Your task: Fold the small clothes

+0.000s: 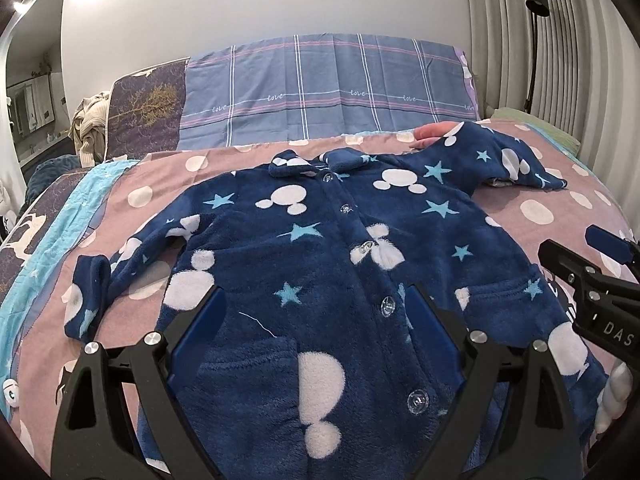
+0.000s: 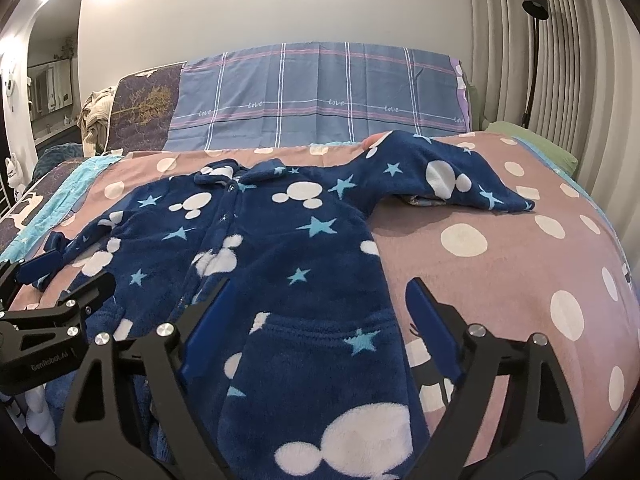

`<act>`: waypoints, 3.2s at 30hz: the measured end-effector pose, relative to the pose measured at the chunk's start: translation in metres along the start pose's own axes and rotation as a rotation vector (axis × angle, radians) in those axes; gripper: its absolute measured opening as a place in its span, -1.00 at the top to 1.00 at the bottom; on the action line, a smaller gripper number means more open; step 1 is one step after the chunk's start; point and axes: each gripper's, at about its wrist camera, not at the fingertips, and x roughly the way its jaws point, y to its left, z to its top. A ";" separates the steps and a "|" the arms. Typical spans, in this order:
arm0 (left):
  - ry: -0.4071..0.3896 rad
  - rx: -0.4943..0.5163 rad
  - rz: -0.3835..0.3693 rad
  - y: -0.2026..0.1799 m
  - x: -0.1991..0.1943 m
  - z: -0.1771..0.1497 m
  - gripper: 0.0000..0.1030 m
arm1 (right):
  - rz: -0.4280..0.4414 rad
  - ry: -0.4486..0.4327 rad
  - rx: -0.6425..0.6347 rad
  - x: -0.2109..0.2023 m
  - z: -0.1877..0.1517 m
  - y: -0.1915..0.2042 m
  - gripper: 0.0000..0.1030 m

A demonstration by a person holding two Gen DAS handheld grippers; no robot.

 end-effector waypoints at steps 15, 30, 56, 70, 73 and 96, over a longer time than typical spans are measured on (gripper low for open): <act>0.026 0.008 -0.004 -0.003 0.006 -0.005 -0.79 | 0.027 0.032 0.023 0.004 -0.003 -0.003 -0.38; 0.040 0.006 -0.006 -0.003 0.009 -0.010 -0.79 | 0.031 0.042 0.010 0.004 -0.007 0.002 -0.28; 0.047 -0.051 -0.007 0.022 0.012 -0.014 -0.79 | 0.038 0.091 -0.011 0.015 -0.006 0.014 -0.20; 0.056 -0.063 -0.004 0.037 0.015 -0.016 -0.79 | 0.054 0.098 -0.045 0.016 -0.004 0.028 -0.20; 0.049 -0.082 0.004 0.056 0.016 -0.013 -0.72 | 0.050 0.095 -0.054 0.015 -0.003 0.029 -0.20; 0.335 -0.331 0.301 0.276 0.106 -0.041 0.67 | 0.038 0.129 -0.059 0.028 -0.003 0.035 -0.31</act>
